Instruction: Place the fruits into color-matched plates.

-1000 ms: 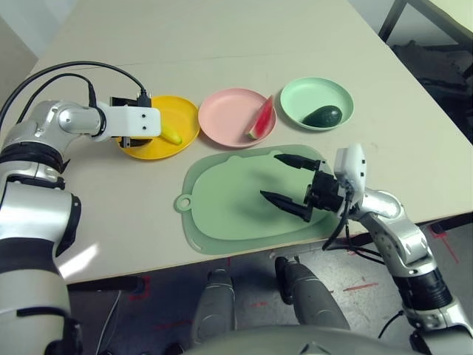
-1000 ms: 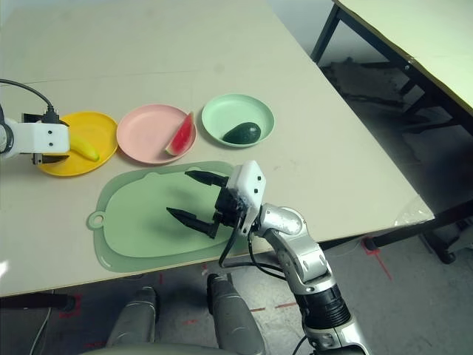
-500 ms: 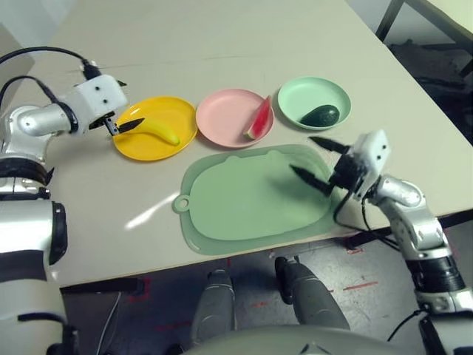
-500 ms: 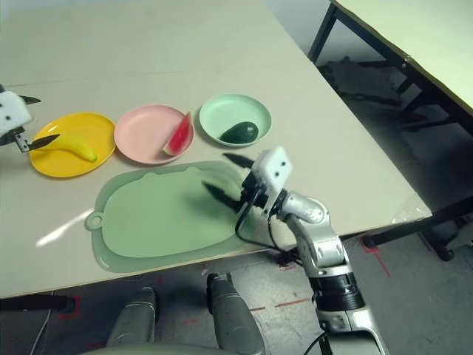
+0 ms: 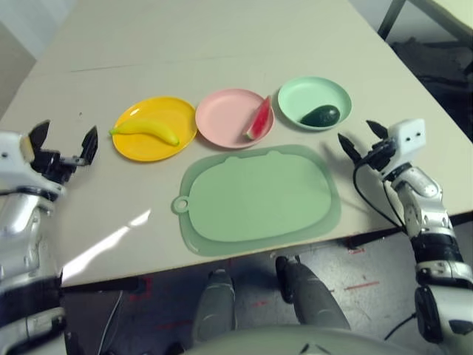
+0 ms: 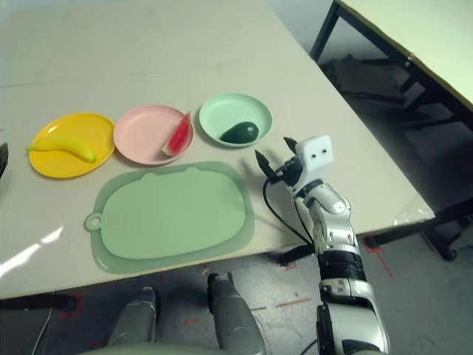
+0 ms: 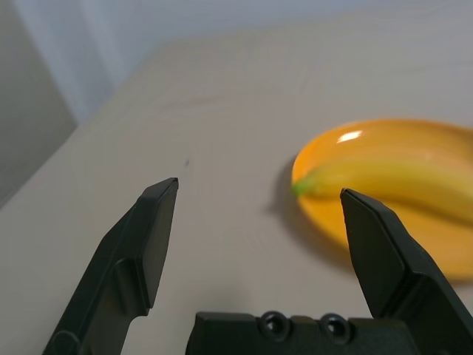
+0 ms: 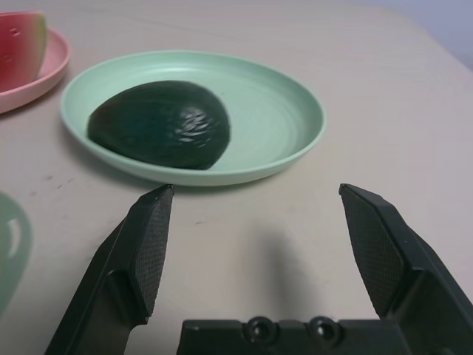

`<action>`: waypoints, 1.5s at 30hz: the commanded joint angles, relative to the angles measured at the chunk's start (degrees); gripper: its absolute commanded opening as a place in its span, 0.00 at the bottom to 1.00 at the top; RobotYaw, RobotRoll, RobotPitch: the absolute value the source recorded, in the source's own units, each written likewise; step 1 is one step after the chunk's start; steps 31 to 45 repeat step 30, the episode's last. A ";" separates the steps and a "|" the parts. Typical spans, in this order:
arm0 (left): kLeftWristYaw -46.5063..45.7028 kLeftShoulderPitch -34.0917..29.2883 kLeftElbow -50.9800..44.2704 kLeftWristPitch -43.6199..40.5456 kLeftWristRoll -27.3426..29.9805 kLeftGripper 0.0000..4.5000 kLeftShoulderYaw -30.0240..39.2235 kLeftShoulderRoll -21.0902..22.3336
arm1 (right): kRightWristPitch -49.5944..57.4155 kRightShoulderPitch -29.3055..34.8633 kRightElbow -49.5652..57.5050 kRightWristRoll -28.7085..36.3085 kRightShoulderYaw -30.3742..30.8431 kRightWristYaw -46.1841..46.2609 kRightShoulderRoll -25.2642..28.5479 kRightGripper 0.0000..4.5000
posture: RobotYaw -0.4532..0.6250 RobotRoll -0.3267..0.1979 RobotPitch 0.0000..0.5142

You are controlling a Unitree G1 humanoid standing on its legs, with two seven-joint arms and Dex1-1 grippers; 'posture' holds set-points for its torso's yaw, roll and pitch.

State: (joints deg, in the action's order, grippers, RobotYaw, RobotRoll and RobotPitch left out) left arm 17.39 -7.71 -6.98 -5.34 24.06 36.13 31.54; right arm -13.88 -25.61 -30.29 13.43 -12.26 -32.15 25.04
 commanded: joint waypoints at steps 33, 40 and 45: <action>2.53 -0.51 4.05 0.25 -2.91 0.99 -2.35 -2.33 | 0.08 10.75 12.85 4.15 -2.94 1.41 -2.35 1.00 | 0.51 0.62 0.45; 2.53 -0.51 4.05 0.25 -2.91 0.99 -2.35 -2.33 | 0.08 10.75 12.85 4.15 -2.94 1.41 -2.35 1.00 | 0.51 0.62 0.45; 2.53 -0.51 4.05 0.25 -2.91 0.99 -2.35 -2.33 | 0.08 10.75 12.85 4.15 -2.94 1.41 -2.35 1.00 | 0.51 0.62 0.45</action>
